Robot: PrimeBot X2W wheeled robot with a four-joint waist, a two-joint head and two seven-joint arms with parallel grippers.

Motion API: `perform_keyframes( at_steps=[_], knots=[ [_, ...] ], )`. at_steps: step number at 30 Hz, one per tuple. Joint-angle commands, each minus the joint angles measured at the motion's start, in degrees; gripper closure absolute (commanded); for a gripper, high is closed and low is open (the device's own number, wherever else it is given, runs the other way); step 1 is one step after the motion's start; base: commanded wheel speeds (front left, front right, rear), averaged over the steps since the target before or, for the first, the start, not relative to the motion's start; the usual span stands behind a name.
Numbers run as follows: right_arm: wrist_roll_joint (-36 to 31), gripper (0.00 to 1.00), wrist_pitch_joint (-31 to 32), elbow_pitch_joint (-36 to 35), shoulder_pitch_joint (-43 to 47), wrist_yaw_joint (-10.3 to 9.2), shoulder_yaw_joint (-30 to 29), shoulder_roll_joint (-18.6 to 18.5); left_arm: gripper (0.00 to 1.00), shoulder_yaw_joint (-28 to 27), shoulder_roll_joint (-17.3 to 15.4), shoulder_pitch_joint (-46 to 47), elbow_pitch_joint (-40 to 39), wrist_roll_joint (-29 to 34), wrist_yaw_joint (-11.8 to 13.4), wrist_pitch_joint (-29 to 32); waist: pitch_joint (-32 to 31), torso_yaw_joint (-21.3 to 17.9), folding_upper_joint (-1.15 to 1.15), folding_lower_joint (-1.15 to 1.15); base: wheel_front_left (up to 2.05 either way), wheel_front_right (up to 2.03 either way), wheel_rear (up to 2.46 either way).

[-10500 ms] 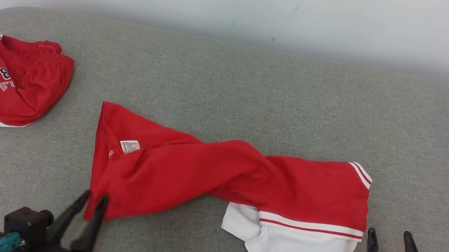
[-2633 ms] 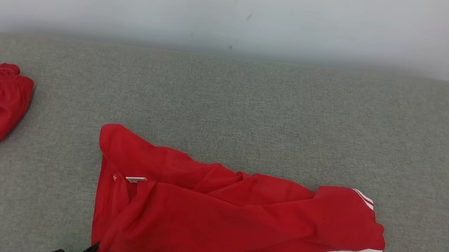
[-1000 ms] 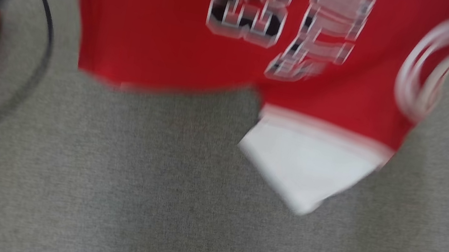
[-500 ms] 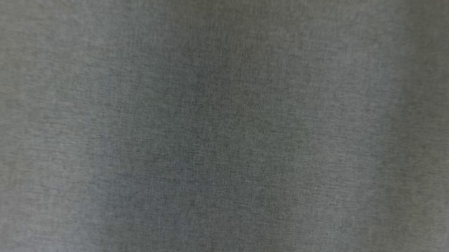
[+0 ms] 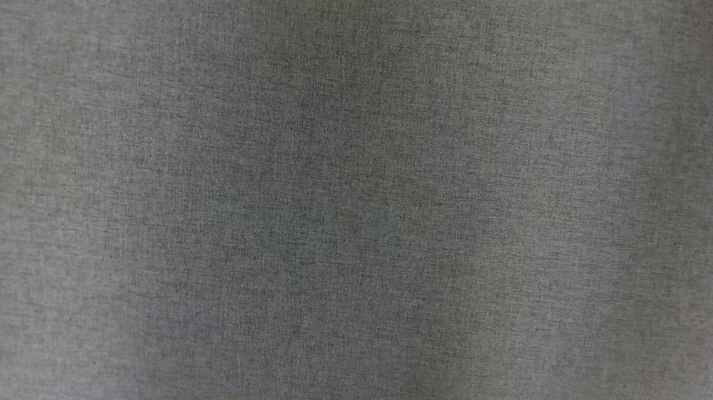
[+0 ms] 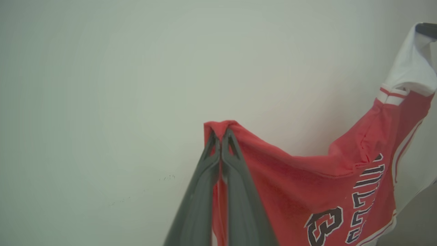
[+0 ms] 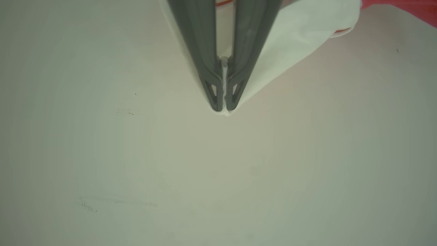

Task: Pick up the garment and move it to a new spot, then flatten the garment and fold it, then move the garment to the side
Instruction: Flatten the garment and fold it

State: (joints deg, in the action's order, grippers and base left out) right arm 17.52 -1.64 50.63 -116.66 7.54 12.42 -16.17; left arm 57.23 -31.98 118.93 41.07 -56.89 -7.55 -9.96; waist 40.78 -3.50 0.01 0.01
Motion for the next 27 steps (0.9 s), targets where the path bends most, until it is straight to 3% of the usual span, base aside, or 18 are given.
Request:
perform_keyframes(
  at_steps=[1,12,15,20,27],
  knots=[
    [0.74,1.0,-0.84,0.53,1.14,-0.11,0.22,-0.02,1.0,0.94,-0.62,0.3,0.44,-1.51,0.13,-1.09,0.22,0.07,-0.01,-0.01,0.0,0.0,0.0],
    [7.19,1.0,-1.78,-0.28,13.49,-0.11,0.08,-0.12,1.0,4.44,-5.31,-11.67,-4.31,-5.77,0.12,-5.2,-4.92,-0.4,-0.01,-0.01,0.0,0.0,0.0],
    [10.32,1.0,-1.89,-3.74,22.31,-0.11,1.57,-0.62,1.0,0.36,-7.33,-20.26,-8.38,-4.81,0.12,-5.22,-8.64,-0.34,-0.01,-0.01,0.0,0.0,0.0],
    [14.16,1.0,-1.95,-10.92,36.65,-0.11,2.76,-1.89,1.0,-5.95,-7.89,-34.58,-14.12,-1.42,0.73,-5.24,-14.02,-0.32,-0.01,-0.01,0.0,0.0,0.0],
    [18.26,1.0,-0.4,-22.98,59.05,-0.11,-0.15,-3.14,1.0,-15.02,-7.28,-56.31,-24.87,2.45,4.57,-5.26,-20.18,-0.17,-0.01,-0.01,0.0,0.0,0.0]
  ],
)
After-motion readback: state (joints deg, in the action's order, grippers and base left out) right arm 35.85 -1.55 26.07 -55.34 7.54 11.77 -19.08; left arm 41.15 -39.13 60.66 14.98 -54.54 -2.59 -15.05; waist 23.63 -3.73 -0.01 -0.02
